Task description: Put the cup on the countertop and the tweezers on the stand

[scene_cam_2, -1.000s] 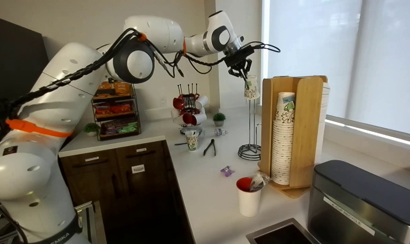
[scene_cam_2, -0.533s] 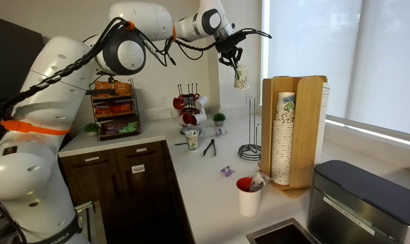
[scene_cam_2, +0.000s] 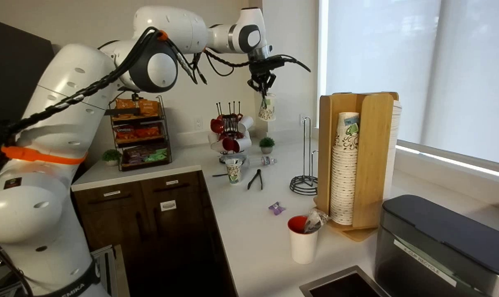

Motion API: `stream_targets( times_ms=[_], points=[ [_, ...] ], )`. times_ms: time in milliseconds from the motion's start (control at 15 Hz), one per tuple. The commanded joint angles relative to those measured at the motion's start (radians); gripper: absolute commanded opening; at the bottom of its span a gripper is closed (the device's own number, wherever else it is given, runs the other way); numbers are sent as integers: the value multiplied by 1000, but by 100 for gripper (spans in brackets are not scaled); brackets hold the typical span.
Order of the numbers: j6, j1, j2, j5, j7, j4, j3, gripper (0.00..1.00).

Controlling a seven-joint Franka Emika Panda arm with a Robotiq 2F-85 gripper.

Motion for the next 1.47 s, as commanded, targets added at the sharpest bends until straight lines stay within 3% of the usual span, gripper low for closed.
stream_targets(
  times_ms=[0,133,467,533,1067,1200,1267,1400],
  points=[
    [3,28,52,-17,38,-46,-8,2],
    [1,17,55,-5,18,-34,0,6],
    [1,21,88,-5,19,-35,0,6],
    [-10,40,92,-39,30,-37,-15,2],
    [-27,238,236,-368,138,-16,-135,2],
    [-12,263,268,-412,176,-2,-164,2],
    [-25,242,276,-361,172,8,-141,2],
    [0,243,257,-369,163,-33,-138,6]
  ],
)
